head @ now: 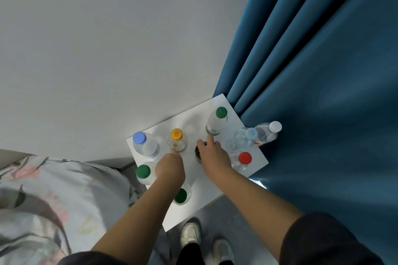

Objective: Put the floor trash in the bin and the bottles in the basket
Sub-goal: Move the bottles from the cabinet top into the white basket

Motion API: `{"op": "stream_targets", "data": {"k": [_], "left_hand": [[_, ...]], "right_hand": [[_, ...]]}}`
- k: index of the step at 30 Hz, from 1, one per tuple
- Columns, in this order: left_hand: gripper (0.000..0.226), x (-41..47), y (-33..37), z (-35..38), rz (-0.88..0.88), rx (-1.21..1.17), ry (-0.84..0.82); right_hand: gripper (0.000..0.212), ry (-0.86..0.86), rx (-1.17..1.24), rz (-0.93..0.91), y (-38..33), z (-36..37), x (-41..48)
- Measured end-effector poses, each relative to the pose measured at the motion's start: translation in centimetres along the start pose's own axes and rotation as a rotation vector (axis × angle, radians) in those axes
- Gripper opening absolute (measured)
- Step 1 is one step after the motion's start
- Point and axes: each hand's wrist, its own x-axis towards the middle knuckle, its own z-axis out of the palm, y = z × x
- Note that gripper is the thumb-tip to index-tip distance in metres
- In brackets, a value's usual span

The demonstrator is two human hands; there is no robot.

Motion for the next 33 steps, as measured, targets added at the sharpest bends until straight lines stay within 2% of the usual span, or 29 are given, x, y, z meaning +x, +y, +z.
{"op": "stream_targets", "data": {"k": [7,21,27,31,33], "left_hand": [[0.039,-0.5,-0.3,0.6,0.006,-0.021,0.048],[0.024,-3.5,-0.9,-1.9,0.126,-0.034,0.165],[0.018,-8.0,-0.8,-6.2,0.167,-0.103,0.265],[0.028,-12.0,-1.0,-9.5,0.174,-0.213,0.341],[0.026,-14.1,-1.0,-11.1,0.184,-0.275,0.408]], "right_hand": [[0.047,0.015,-0.012,-0.017,0.1,0.0,-0.2],[0.048,0.084,-0.043,-0.057,-0.8,-2.4,-2.4],[0.046,0.212,-0.009,-0.063,-0.8,-7.4,-6.4],[0.037,0.332,0.091,-0.031,-0.3,-11.3,-10.4],[0.033,0.407,0.16,-0.001,0.2,-12.9,-12.7]]}}
